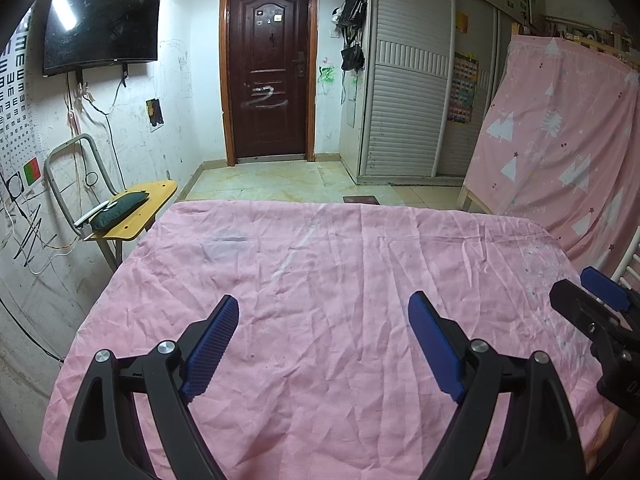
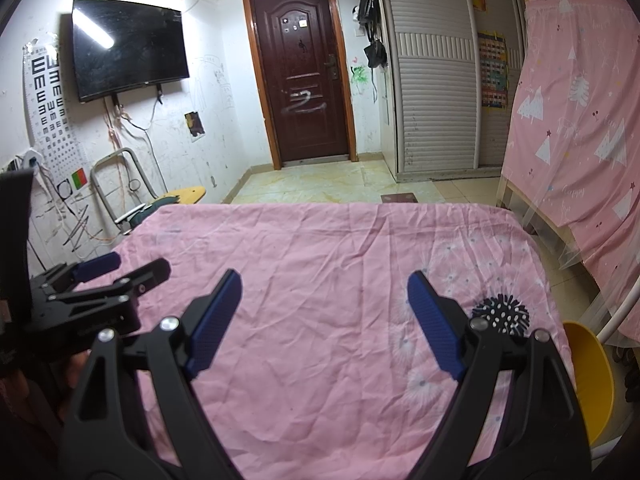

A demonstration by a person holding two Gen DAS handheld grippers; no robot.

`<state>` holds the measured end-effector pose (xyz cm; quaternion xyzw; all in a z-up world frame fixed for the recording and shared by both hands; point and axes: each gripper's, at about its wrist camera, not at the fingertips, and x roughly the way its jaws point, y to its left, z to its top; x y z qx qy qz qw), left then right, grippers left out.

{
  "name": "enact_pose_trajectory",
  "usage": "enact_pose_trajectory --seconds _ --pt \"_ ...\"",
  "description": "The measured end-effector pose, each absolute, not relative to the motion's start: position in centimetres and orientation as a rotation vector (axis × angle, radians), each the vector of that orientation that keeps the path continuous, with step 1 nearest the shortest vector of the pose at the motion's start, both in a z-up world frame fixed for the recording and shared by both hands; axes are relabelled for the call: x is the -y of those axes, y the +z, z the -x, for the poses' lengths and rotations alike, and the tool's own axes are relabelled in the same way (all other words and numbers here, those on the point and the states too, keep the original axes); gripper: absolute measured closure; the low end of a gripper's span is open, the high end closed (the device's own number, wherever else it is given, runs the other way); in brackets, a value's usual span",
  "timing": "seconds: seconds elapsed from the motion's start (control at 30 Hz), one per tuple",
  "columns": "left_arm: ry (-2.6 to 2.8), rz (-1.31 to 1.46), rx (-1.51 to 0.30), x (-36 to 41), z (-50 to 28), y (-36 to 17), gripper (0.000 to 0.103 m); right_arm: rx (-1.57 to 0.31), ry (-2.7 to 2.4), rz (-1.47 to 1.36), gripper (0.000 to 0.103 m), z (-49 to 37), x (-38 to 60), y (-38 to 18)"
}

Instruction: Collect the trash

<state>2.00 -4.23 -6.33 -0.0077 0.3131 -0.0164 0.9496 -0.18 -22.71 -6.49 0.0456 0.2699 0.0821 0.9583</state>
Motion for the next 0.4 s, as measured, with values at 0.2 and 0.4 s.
enact_pose_trajectory --seconds 0.2,0.4 --pt "-0.039 0.008 -0.644 4.32 -2.13 -6.27 0.024 -0.546 0.166 -0.093 0.022 0.25 22.74 -6.44" --pt "-0.039 0.020 -0.655 3.91 -2.19 -6.11 0.024 -0.556 0.166 -0.094 0.022 0.14 22.67 -6.56"
